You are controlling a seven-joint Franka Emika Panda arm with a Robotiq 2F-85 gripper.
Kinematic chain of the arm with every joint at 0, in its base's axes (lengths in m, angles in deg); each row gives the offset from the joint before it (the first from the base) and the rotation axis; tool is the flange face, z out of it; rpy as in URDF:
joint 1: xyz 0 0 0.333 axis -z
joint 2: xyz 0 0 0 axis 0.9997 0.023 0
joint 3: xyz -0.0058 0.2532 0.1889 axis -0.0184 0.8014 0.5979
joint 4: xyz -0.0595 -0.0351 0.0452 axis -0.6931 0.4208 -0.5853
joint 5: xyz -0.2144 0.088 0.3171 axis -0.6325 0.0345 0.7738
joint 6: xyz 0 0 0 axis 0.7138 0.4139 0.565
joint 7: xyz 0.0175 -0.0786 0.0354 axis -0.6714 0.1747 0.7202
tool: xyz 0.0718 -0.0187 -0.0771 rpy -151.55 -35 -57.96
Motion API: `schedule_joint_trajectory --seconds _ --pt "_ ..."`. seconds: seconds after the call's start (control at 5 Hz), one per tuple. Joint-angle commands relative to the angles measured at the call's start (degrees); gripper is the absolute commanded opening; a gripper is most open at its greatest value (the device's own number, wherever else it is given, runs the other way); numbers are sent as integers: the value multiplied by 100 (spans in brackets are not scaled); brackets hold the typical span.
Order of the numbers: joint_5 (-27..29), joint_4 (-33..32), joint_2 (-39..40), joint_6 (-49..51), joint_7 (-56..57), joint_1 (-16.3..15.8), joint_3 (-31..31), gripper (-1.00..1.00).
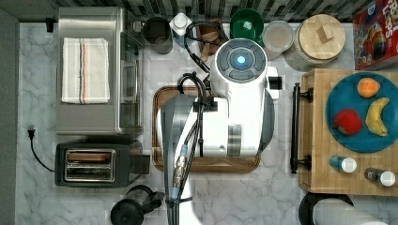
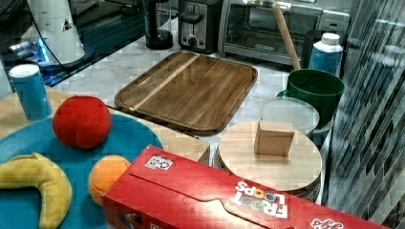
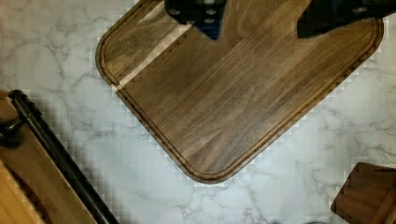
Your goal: Open the drawer.
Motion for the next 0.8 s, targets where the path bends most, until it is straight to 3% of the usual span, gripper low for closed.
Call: schedule_joint_trajectory --seconds 0.2,0.4,0.8 --pt "-11 -3 2 -6 15 -2 2 100" --pt "220 -36 29 -22 363 84 -54 100" --pt "421 -422 -124 -155 2108 363 -328 100"
